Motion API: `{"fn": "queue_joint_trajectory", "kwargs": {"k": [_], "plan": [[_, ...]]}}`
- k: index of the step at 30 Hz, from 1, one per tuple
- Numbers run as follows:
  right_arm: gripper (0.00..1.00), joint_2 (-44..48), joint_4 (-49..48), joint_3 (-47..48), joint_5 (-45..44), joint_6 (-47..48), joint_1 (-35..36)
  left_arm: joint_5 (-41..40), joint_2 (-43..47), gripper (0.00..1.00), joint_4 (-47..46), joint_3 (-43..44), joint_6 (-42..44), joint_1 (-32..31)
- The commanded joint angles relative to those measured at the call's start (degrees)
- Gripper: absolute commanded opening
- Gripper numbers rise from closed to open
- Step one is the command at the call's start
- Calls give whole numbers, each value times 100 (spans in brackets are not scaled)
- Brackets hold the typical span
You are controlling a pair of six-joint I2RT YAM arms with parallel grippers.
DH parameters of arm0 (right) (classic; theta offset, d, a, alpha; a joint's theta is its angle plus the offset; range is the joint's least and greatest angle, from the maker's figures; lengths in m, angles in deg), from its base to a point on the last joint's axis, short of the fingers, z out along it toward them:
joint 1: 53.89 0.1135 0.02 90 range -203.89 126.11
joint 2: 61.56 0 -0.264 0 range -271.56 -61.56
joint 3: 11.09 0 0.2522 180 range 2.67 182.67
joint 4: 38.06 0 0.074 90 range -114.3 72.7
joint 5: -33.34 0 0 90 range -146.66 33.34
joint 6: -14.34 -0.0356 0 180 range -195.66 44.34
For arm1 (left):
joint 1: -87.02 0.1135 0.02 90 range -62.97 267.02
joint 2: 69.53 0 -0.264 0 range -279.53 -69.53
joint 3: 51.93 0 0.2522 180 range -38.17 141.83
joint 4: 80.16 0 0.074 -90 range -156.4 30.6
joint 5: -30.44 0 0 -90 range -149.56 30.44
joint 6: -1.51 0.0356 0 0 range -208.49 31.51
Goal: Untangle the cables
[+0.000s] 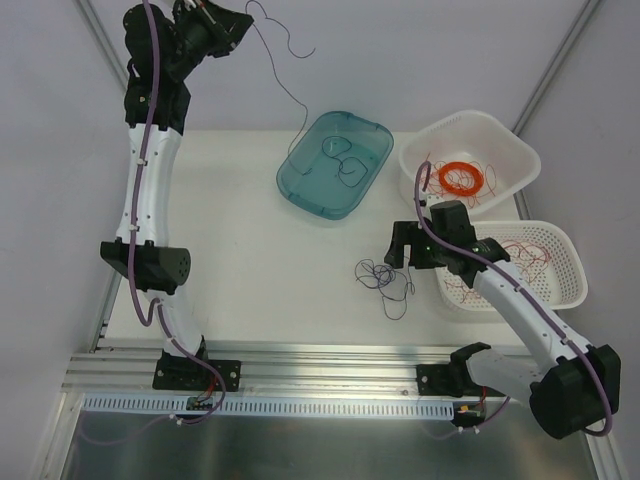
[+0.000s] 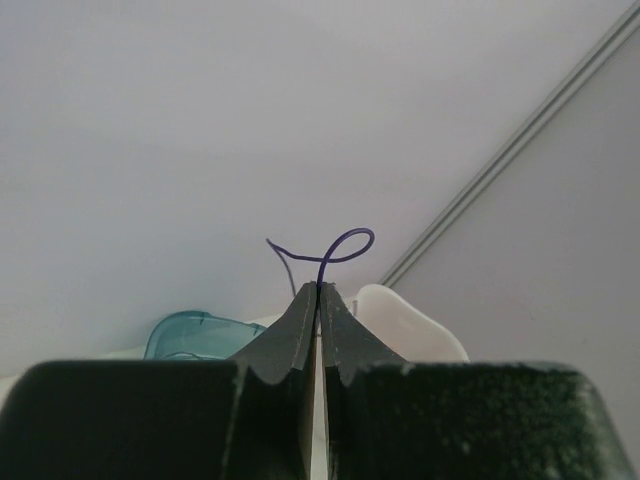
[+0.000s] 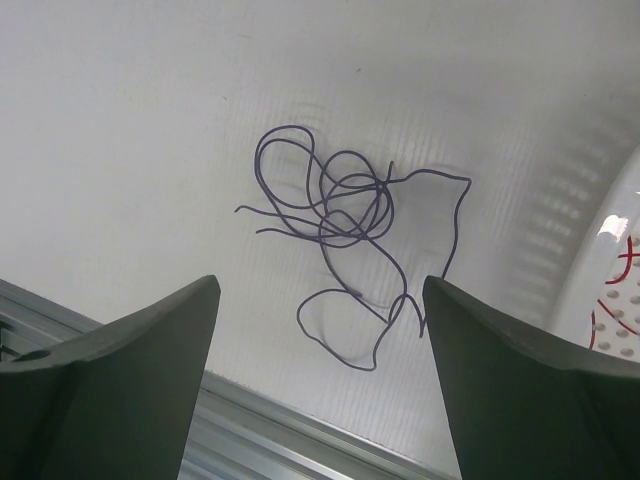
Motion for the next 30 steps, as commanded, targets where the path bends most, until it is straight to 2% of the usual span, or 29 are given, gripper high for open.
{"fn": "queue_joint_trajectory", "kwargs": {"k": [1,16,20,25,26,27,28,30], "plan": [[87,-69,-87,284,115,147,-18,181,170,0,-518,-55,-107,-83],[87,-218,-201,205,115,156,-26,286,-673,0,-694,-845,148,-830],[87,-210,-210,135,115,156,-26,225,-823,0,-694,-1555,384,-953],[87,-183,-228,38,142,121,-18,-267,-1008,0,-694,-2321,842,-1042],[88,-175,-219,20,150,121,-26,-224,-1017,2,-694,-2522,877,-1042],[87,-166,-210,-6,133,121,-18,-145,-1000,9,-694,-2611,860,-1042],[88,-148,-201,-15,115,112,-18,-101,-930,24,-694,-2691,860,-1042],[87,-113,-193,-41,45,77,-26,-57,-798,43,-703,-2989,956,-1077]]}}
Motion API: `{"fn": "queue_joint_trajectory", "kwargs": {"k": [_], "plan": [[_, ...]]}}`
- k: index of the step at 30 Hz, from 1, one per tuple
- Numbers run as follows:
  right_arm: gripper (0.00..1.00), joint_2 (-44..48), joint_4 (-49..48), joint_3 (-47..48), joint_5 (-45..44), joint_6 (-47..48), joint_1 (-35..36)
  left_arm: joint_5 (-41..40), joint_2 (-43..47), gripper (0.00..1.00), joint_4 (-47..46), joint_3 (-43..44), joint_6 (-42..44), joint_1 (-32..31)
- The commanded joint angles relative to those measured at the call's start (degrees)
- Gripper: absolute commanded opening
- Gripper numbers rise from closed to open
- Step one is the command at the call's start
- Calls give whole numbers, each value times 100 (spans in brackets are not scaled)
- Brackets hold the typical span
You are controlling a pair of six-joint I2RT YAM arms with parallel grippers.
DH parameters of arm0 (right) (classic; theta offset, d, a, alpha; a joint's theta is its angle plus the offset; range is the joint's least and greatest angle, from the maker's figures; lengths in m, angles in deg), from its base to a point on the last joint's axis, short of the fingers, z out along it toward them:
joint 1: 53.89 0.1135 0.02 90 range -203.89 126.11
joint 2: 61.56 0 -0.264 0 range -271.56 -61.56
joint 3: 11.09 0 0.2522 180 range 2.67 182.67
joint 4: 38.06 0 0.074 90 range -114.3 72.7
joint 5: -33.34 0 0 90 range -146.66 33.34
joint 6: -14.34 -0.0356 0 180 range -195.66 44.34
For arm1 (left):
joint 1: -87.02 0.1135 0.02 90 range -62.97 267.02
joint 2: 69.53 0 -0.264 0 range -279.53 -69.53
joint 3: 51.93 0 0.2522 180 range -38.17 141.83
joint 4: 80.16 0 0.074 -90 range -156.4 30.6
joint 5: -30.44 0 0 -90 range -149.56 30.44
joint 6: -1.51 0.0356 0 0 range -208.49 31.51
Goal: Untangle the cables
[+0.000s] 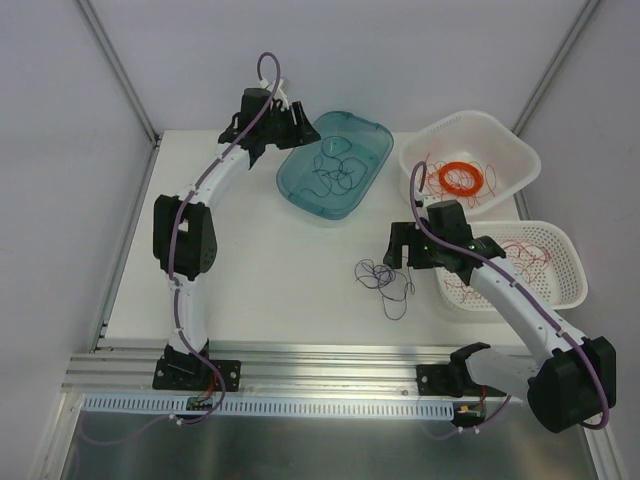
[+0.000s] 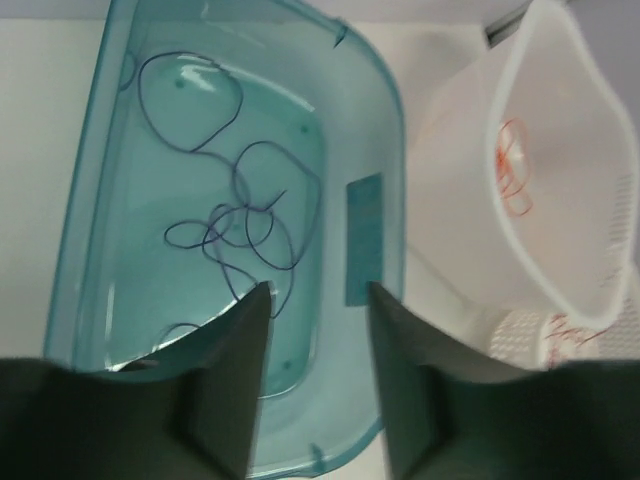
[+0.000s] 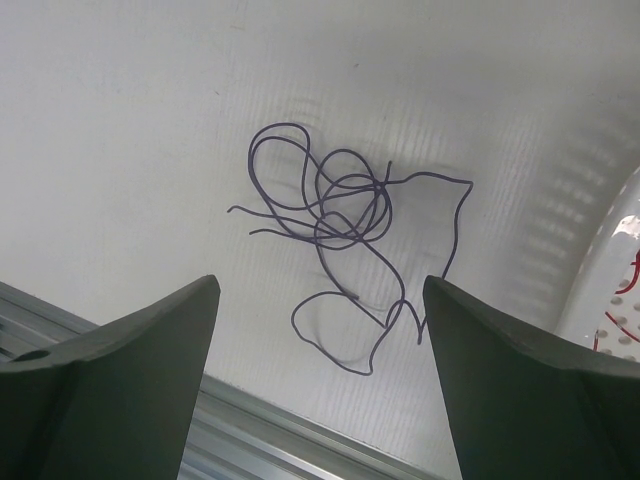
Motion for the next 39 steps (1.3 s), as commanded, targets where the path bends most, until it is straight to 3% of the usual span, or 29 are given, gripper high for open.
{"fn": "queue_joint_trajectory", "kwargs": {"k": [1,5,8,13,18,22,26,29,30,33,39], "plan": [[88,121,-110,-70,-27,-4,-26,27,520,58,-284,-286,331,-82],[87,16,57,-44,-141,-21,-18,-17,1144,78,-231,-1189,805,-214],[84,-46,101,-9,-186,-22,-18,-52,1742,87,-178,-1929,1104,-389],[76,-344,172,-26,-239,-4,-44,-158,2725,91,-46,-3254,1290,-863],[58,-704,-56,-158,-203,75,-70,-395,3430,95,7,-4250,1237,-1277],[56,-1274,-293,-105,-142,391,-70,-492,3817,95,24,-4961,1053,-1462],[52,-1697,-504,-105,-81,435,-62,-597,4019,95,24,-5279,1000,-1681],[33,-1716,-549,-79,95,471,-44,-677,4134,95,24,-5402,1070,-1796],[21,-1664,-532,-35,157,488,-27,-668,4151,96,24,-5429,1096,-1848],[1,-1260,-225,298,385,646,52,-668,4213,98,24,-5481,1132,-1893],[1,-451,348,1283,535,1024,430,-703,4248,99,-19,-5376,1421,-2095]]}}
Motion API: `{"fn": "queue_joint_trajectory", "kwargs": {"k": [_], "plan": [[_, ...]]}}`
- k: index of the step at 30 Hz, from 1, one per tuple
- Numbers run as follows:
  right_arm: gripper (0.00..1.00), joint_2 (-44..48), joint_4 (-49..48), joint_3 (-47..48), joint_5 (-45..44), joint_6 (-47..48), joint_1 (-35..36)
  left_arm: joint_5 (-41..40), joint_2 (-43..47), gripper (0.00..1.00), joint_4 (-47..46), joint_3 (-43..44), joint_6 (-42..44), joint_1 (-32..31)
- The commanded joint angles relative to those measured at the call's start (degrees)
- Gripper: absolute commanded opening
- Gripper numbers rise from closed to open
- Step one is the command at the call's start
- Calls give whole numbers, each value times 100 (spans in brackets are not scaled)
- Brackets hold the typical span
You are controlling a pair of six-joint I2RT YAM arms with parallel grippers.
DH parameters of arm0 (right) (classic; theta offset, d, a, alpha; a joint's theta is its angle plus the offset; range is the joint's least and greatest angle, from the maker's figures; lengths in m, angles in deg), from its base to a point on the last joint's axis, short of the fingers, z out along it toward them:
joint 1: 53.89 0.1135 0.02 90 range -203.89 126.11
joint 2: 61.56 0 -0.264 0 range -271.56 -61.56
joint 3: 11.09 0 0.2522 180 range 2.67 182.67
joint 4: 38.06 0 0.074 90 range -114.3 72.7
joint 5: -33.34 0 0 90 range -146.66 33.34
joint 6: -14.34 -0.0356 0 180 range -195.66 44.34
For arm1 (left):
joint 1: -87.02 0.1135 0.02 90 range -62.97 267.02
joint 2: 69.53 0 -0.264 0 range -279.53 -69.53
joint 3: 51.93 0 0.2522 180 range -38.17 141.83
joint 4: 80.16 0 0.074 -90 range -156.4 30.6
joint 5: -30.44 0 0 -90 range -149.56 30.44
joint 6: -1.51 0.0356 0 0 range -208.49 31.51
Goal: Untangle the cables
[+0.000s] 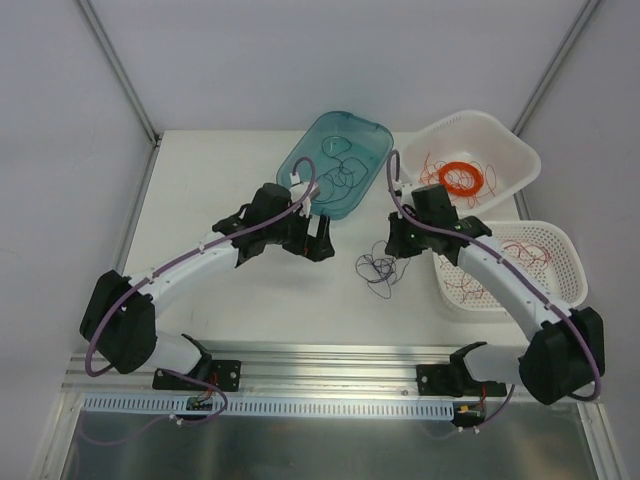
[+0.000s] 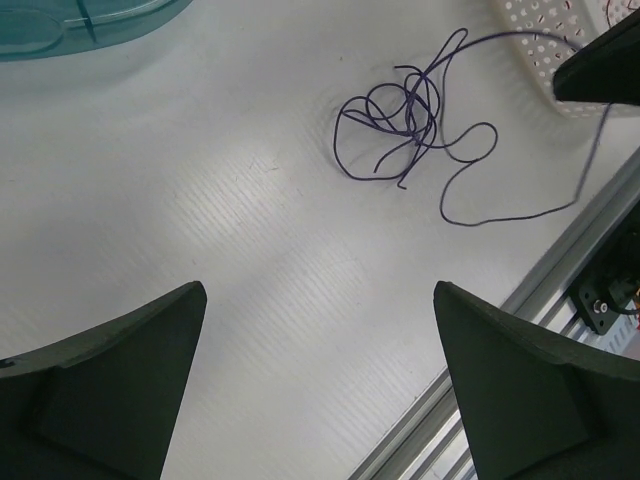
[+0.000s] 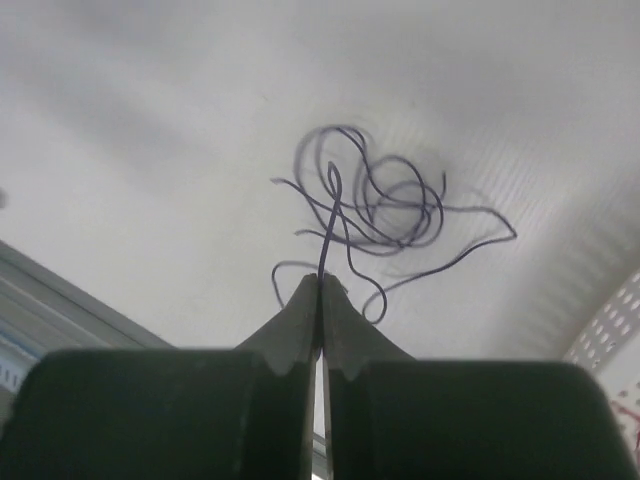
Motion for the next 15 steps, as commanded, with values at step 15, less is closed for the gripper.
{"fn": "queue_joint_trajectory", "kwargs": {"k": [15], "plan": [[1,1159,-86,1245,989,140,680,91,152,96,-1132,313,461,-545]]}}
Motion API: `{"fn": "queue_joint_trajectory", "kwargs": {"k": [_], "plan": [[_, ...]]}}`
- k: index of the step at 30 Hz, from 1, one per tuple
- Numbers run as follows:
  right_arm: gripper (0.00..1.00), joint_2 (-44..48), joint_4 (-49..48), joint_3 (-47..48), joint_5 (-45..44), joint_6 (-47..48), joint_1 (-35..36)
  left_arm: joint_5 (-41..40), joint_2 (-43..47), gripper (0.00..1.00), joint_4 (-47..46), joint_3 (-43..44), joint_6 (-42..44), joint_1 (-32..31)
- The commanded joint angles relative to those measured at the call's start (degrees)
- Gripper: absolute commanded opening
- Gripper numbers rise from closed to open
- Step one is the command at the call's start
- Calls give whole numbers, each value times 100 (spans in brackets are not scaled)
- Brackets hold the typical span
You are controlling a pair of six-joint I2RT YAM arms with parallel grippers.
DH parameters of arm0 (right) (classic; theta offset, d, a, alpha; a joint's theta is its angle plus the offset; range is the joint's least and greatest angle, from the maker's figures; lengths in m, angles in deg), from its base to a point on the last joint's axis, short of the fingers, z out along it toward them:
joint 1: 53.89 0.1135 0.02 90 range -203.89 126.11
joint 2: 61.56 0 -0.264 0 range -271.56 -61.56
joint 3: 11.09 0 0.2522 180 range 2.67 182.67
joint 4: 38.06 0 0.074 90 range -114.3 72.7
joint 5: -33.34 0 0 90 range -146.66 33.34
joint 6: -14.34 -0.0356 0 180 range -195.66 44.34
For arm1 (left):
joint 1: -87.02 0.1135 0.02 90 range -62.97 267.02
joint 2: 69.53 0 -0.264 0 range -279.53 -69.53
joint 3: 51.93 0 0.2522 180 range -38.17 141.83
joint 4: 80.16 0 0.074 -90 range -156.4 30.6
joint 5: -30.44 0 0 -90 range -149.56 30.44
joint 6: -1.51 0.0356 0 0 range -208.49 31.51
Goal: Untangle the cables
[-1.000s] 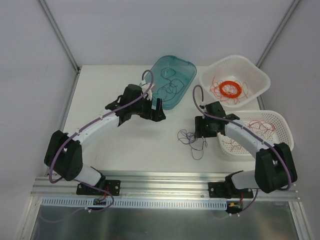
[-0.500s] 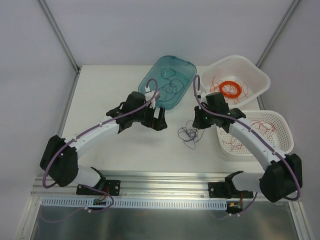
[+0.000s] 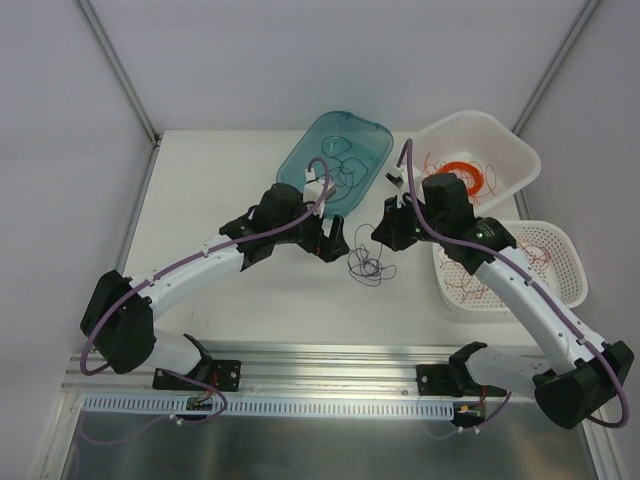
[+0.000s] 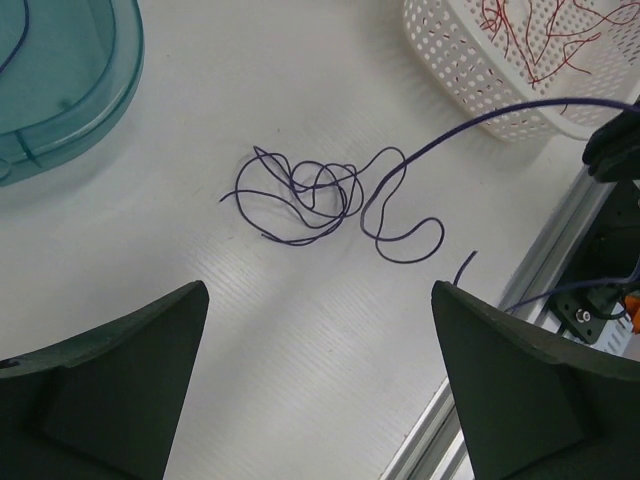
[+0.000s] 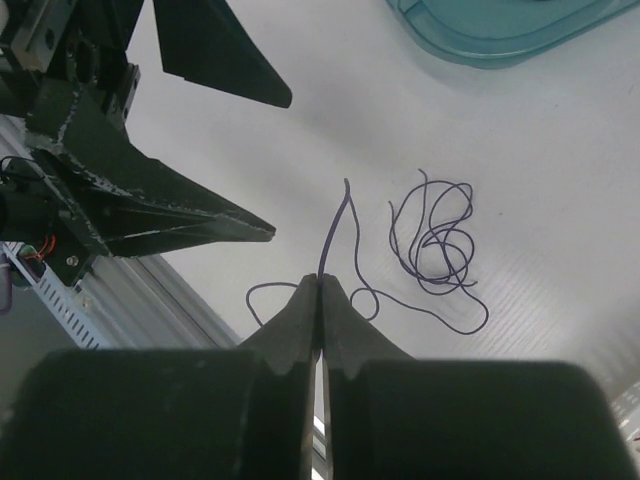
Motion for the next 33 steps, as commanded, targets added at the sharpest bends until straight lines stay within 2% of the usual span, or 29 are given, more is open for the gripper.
{"fn": "queue_joint_trajectory", "kwargs": {"k": [1,5,11,13,17,21,22,23,25,28,29,30,31,33], "plan": [[1,224,-224,166,399,-6,79,253,152,95,-586,140,129,-47],[1,338,-339,60,549,-6,88,692,91,91,-1008,69,94,-73],[1,522,-690,-142,820,-208,123,702,-207,88,-1456,52,103,-126],[1,575,-804,-195,865,-295,132,684,-252,83,-1815,-36,24,-126],[1,707,-962,-361,874,-436,149,798,-471,62,-2046,25,-117,-135],[1,848,-1121,-564,830,-551,149,869,-490,20,-2081,52,-240,-153],[1,856,-1086,-616,786,-551,141,851,-472,5,-2072,43,-240,-153],[1,874,-1068,-652,760,-577,141,808,-385,0,-2063,34,-232,-153],[1,909,-1086,-809,664,-612,141,659,-253,0,-1941,34,-135,-153],[14,831,-876,-889,462,-639,97,421,46,0,-1476,139,93,-153],[26,778,-762,-854,296,-621,79,220,221,0,-1353,157,146,-144],[33,708,-630,-845,198,-586,62,123,309,0,-1160,166,251,-144],[44,698,-620,-863,23,-586,36,35,406,0,-1062,166,313,-135],[54,725,-725,-959,-92,-612,-26,-308,705,0,-878,175,436,-126]]}}
